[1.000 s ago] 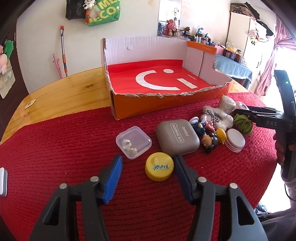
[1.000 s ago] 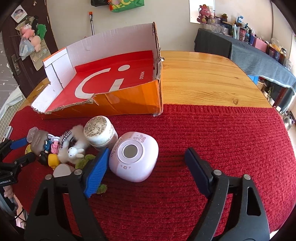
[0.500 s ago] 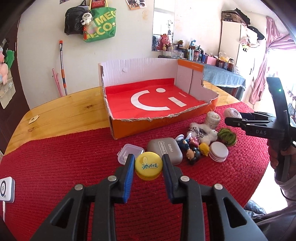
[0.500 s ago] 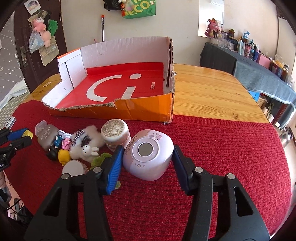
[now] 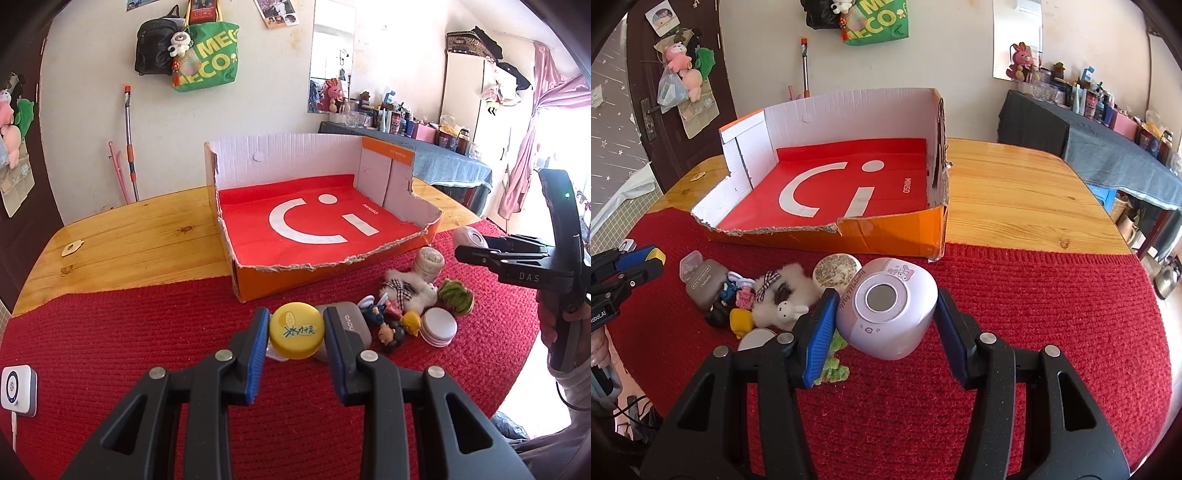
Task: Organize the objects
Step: 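Carry the yellow container and pink-white speaker into the orange box with both grippers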
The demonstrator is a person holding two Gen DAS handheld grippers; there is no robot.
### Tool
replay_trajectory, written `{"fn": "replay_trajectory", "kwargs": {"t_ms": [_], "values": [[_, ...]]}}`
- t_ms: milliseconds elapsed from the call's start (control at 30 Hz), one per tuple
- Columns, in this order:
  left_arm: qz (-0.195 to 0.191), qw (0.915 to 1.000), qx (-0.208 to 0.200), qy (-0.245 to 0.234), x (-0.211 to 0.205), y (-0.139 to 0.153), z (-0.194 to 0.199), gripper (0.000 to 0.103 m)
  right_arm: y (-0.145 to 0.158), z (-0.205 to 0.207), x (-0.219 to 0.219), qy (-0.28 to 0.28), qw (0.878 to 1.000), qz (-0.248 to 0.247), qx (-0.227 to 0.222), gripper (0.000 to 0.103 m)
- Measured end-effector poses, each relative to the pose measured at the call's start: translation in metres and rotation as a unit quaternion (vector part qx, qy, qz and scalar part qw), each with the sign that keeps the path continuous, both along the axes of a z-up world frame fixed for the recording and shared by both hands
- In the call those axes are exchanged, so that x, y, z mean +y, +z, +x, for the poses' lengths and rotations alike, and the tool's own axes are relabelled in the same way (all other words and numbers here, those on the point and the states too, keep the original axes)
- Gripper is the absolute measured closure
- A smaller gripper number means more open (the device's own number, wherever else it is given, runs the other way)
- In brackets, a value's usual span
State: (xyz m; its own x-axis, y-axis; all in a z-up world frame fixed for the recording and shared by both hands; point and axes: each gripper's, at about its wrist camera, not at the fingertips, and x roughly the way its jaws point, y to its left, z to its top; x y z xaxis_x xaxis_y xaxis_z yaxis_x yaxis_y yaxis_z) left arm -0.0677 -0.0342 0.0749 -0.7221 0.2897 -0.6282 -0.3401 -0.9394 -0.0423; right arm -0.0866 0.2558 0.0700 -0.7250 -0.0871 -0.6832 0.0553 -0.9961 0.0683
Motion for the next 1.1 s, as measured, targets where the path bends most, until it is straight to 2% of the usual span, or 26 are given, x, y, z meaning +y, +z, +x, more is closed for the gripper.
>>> {"fn": "replay_trajectory", "kwargs": {"t_ms": [233,400,567,833,1100], "values": [[-0.004,0.9999,0.014,-0.005,0.003,0.018,-0.026,0.072,0.022,-0.022,0.005,0.013,1.000,-0.003,0.014,0.052],[-0.014,0.9997,-0.005,-0.020,0.009,0.025,-0.060,0.072,0.033,-0.050,0.006,0.035,0.999,-0.010,0.004,0.052],[-0.031,0.9979,-0.042,-0.039,0.019,0.019,-0.092,0.072,0.027,-0.090,-0.001,0.067,0.997,0.007,-0.043,0.052],[-0.065,0.9905,-0.106,-0.059,0.030,-0.011,-0.126,0.072,0.010,-0.131,0.001,0.094,0.987,0.010,-0.127,0.052],[-0.100,0.9859,-0.113,-0.071,0.041,-0.020,-0.135,0.072,-0.004,-0.143,-0.012,0.134,0.973,0.065,-0.177,0.052]]}}
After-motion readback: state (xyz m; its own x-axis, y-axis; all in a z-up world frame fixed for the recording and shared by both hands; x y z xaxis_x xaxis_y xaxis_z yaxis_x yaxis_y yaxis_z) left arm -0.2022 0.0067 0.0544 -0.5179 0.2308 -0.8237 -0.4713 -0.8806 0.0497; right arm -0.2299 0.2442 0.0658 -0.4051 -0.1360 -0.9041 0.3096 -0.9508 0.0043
